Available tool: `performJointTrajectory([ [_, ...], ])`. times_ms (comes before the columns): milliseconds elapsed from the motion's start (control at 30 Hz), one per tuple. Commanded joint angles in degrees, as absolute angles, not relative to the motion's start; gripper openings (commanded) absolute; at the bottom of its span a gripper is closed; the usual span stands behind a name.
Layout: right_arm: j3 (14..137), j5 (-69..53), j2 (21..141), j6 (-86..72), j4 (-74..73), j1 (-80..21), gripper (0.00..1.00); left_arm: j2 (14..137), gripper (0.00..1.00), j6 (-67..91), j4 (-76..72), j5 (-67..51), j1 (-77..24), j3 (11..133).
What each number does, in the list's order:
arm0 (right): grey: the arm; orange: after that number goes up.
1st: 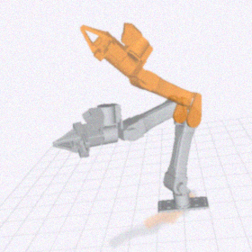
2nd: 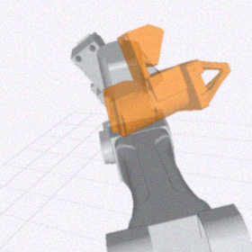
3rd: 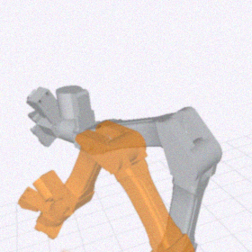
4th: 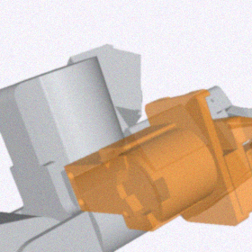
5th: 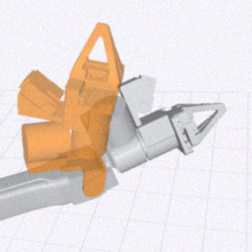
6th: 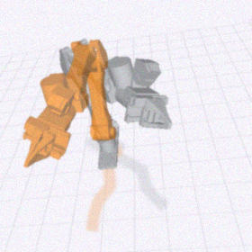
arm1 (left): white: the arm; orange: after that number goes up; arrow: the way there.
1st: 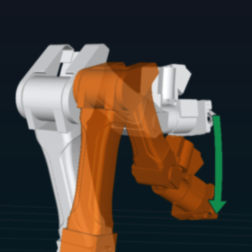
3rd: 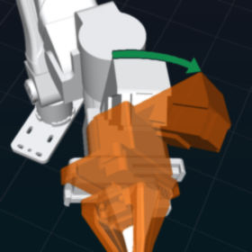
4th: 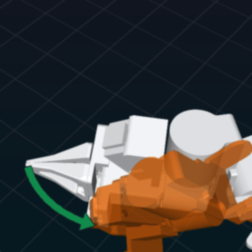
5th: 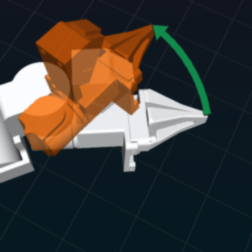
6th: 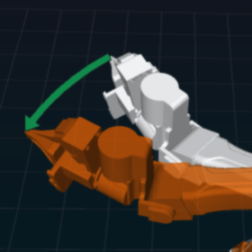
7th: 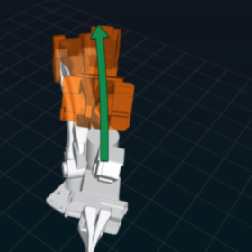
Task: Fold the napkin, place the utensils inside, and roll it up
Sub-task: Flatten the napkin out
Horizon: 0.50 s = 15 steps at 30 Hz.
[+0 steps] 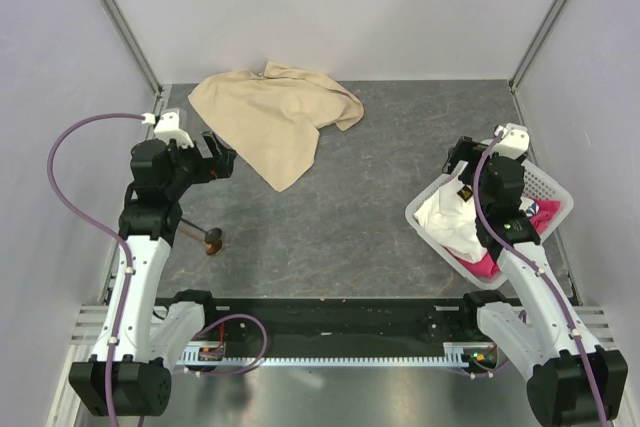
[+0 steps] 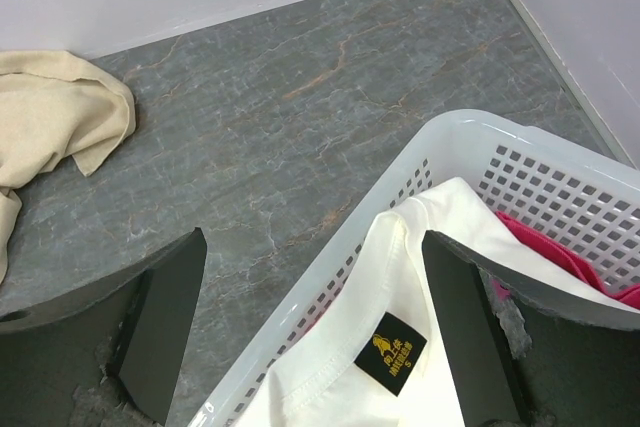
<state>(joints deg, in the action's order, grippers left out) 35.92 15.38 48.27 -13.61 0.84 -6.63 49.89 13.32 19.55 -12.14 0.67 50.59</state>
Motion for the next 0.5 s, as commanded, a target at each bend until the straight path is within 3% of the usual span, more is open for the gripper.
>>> performJointTrajectory([
  [0,37.35,15.21,48.43,-13.01,2.90,-6.59,0.98,49.57,1.00,12.31,17.40,-11.78,0.79,51.07],
  [133,37.62,15.12,48.43,-13.01,2.55,-6.59,0.98,51.15,1.00,12.39,17.31,-14.92,0.88,49.84],
  [233,38.23,13.46,49.30,-12.83,2.11,-6.59,0.98,54.91,0.86,12.21,18.19,-17.15,0.62,50.44],
  [267,38.75,13.01,49.74,-12.92,1.94,-6.59,0.98,55.98,0.81,12.56,20.63,-14.53,-4.34,51.06],
  [333,39.29,11.96,51.15,-12.92,1.23,-6.77,0.96,59.57,0.80,12.74,23.10,-4.20,-10.43,52.90],
  [367,39.46,10.82,51.59,-12.92,1.23,-6.77,0.95,61.07,0.80,13.18,24.42,-1.43,-16.38,53.43],
  [467,39.46,9.93,52.91,-13.01,1.23,-7.03,0.95,68.08,0.80,17.74,26.19,2.28,-21.96,53.88],
])
